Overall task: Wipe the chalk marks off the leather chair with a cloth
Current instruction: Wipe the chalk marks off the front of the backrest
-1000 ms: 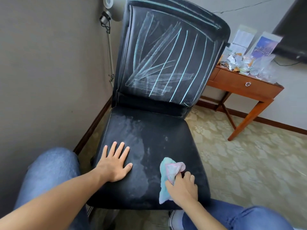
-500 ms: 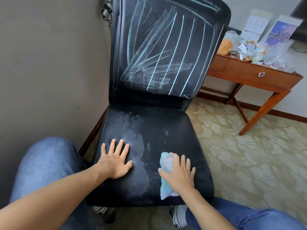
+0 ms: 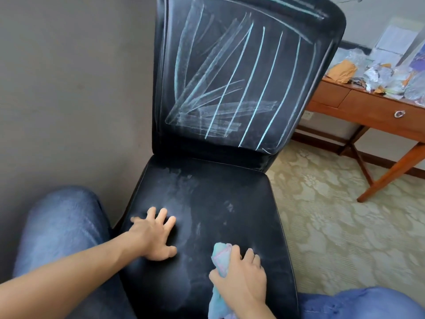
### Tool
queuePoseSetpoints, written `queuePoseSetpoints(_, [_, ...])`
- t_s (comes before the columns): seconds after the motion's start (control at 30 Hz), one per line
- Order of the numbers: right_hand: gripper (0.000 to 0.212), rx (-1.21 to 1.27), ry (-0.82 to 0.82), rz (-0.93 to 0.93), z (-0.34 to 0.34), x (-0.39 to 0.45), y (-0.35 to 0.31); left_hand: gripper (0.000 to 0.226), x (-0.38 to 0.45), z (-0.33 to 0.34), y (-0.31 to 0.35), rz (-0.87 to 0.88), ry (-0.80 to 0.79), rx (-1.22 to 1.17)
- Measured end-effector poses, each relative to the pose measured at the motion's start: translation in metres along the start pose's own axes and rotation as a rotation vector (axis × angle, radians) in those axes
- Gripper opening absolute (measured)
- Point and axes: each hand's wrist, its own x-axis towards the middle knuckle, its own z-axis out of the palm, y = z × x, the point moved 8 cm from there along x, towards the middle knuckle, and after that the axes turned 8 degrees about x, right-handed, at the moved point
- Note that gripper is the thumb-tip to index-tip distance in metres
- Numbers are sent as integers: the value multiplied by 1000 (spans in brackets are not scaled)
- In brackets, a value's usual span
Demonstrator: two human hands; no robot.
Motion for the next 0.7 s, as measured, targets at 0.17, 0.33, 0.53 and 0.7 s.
queuePoseSetpoints(0.17, [51,-27,-130,-4,-20,9,3,81,-14,2,-2,25,34,14])
queuePoseSetpoints(0.33, [51,421,-47,18,-67,69,-20,47,11,-44,-9,38,209,-21])
queuePoseSetpoints(0.53, [38,648,177,-60,-123,163,-82,61,60,-81,-32,53,427,-136])
queuePoseSetpoints(0.7, [40,749,325,-94,-141,228,-116,70,97,-61,-43,44,303,-248])
